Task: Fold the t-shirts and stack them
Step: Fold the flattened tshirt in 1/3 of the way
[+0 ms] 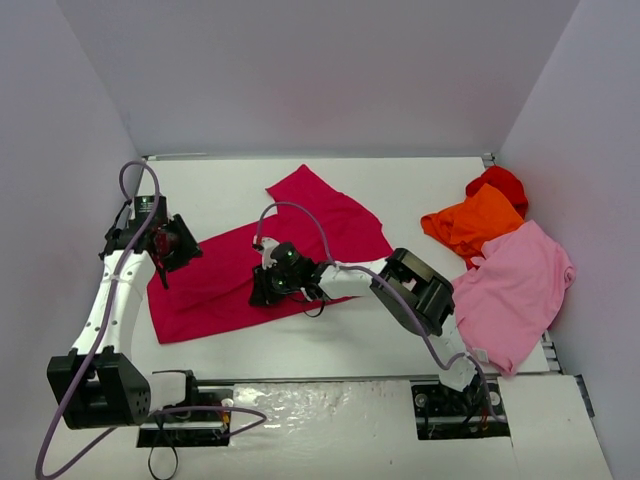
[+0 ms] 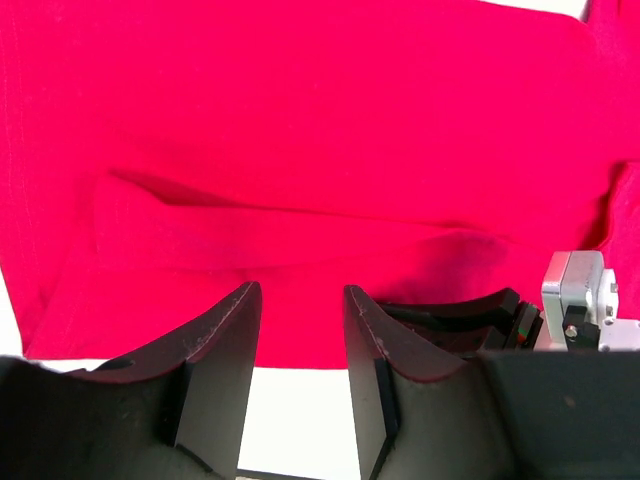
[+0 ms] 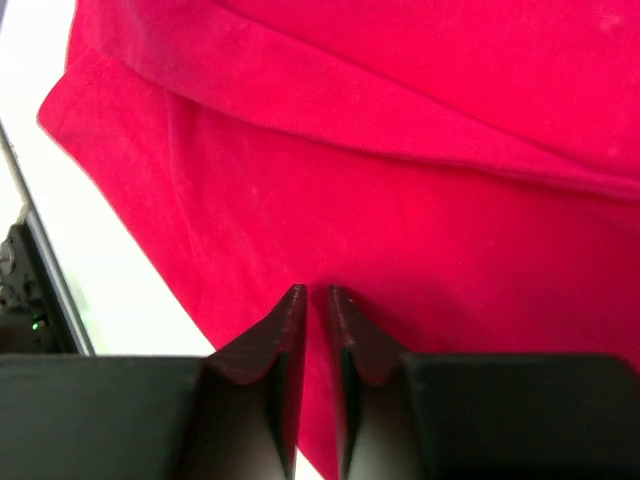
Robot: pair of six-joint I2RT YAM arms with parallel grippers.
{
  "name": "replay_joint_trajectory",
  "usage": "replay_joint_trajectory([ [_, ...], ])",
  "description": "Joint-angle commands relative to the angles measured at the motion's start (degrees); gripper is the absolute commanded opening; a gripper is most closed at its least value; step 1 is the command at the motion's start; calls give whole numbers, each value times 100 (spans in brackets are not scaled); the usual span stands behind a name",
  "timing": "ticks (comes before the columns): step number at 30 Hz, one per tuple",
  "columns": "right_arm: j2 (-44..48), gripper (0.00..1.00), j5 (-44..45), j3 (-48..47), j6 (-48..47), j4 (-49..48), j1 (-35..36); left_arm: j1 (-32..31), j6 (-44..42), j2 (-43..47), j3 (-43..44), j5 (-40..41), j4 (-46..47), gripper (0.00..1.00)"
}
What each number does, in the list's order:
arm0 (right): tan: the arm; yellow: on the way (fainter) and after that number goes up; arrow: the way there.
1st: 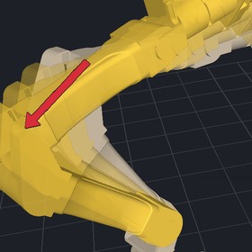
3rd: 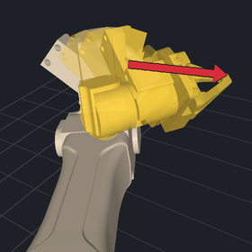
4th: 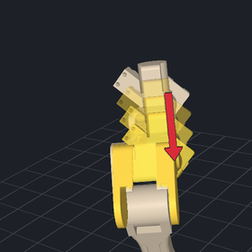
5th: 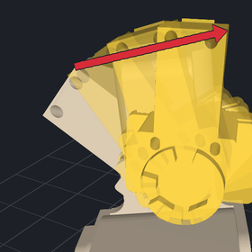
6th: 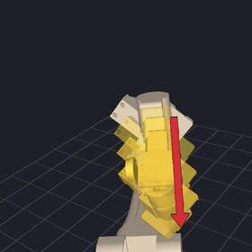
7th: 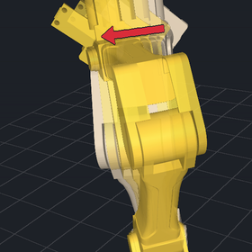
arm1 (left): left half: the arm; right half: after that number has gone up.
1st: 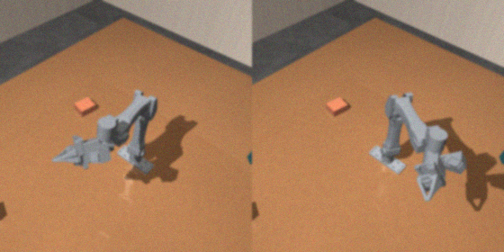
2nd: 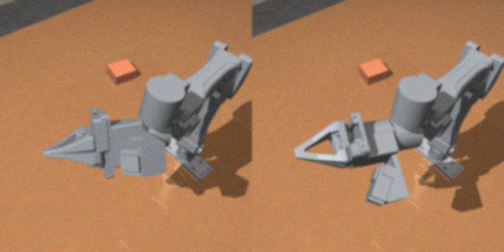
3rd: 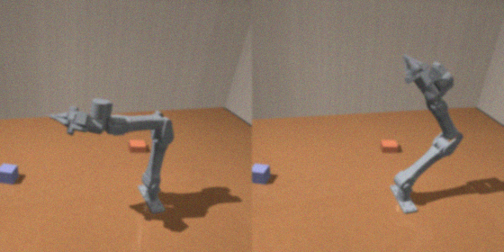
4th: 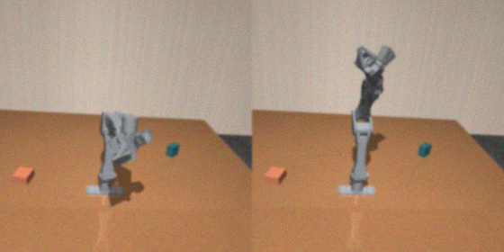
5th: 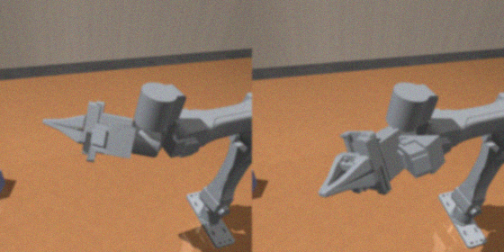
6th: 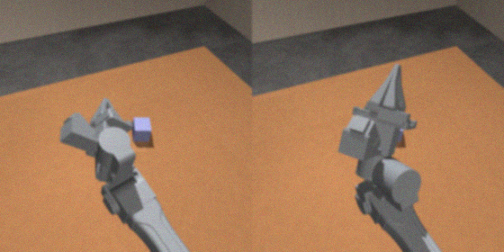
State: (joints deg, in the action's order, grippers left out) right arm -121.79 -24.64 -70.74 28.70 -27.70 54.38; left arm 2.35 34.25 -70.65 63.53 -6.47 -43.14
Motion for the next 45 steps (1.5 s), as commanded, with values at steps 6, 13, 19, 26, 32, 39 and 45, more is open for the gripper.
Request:
replay_joint_trajectory([
  [6,372,28,812,-797,-511,1252,-129,-735,-986,-170,434,471,-1182,36],
  [13,659,32,722,-986,-512,1329,-467,-2176,-1021,-752,887,1708,-2239,37],
  [19,1254,40,615,-555,-495,1338,-842,-3020,-887,-1499,1317,3265,-2765,37],
  [26,2641,42,861,475,-604,1676,-1361,-3576,-1185,-2686,1276,4140,-2493,37],
  [32,3480,43,1099,981,-824,2087,-1714,-3584,-1107,-2914,909,3023,-1793,37],
  [39,3779,43,948,1182,-823,2188,-2035,-3584,-1026,-3415,884,3003,-1402,37],
  [45,3896,43,987,1242,-740,2199,-2045,-3502,-1091,-3834,1006,3164,-1053,37],
])
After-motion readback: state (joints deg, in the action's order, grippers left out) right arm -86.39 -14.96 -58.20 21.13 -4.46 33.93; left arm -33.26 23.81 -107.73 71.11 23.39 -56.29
